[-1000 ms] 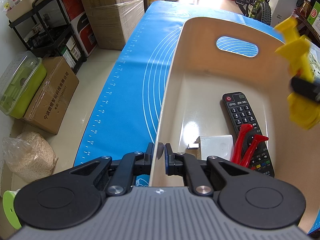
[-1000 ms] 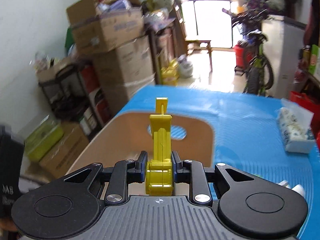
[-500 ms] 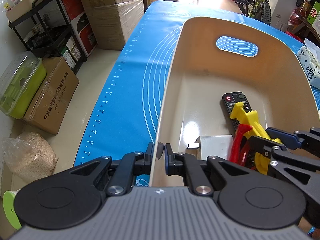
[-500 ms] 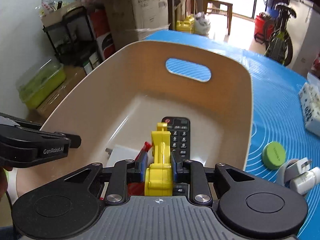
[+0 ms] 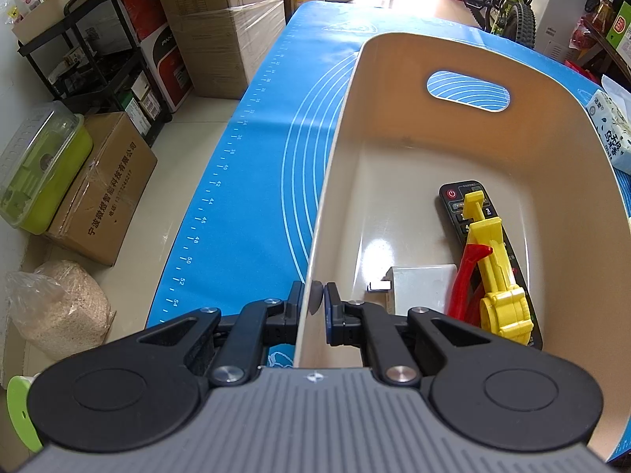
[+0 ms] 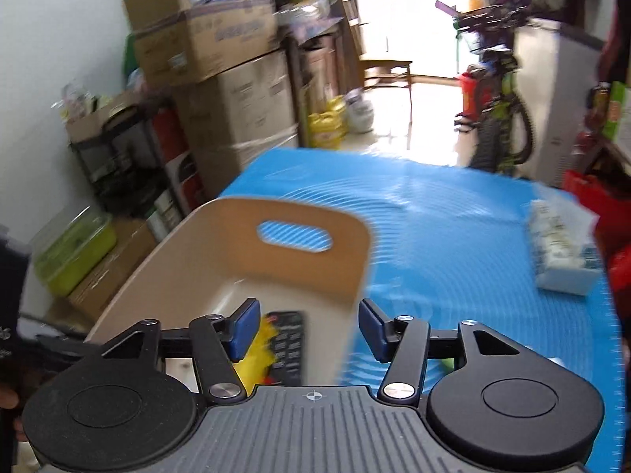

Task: Organize rigid objects
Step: 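Carry the yellow toy with the right gripper and release it into the bin, then move the right gripper to the white pill bottle and grasp it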

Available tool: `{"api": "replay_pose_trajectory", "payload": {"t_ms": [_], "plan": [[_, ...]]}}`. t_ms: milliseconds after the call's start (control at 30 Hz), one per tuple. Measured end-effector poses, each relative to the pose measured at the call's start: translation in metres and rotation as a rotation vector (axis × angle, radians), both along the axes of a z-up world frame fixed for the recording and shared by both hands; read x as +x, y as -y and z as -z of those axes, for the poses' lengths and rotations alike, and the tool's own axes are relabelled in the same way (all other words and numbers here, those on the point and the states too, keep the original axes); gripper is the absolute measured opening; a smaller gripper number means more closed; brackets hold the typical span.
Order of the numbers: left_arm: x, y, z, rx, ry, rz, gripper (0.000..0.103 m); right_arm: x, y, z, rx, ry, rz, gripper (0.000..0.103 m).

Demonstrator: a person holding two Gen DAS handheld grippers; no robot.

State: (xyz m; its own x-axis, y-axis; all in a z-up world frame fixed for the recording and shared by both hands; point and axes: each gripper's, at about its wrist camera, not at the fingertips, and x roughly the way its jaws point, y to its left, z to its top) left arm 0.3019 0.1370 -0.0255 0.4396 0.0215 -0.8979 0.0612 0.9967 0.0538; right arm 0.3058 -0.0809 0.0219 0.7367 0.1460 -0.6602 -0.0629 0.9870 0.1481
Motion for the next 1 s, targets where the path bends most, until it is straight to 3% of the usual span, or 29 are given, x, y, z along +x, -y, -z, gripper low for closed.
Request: {"api": "replay_pose_trajectory", "payload": {"t_ms": [467,800,1000], "plan": [[0.0,-0.001,-0.001,0.003,0.0,0.001,0.012,-0.008,0.101,0.057,-0.236,-0.098,0.161,0.069],[-0.001,-0.002,-0.001,0.008,0.001,0.001,0.012,0.0,0.101,0.096,-0.393,-0.195,0.082,0.074],[-0.002,-0.003,-0.001,0.009,0.001,0.001,0.012,0.009,0.105,0.111,-0.409,-0.213,0.082,0.074]]}}
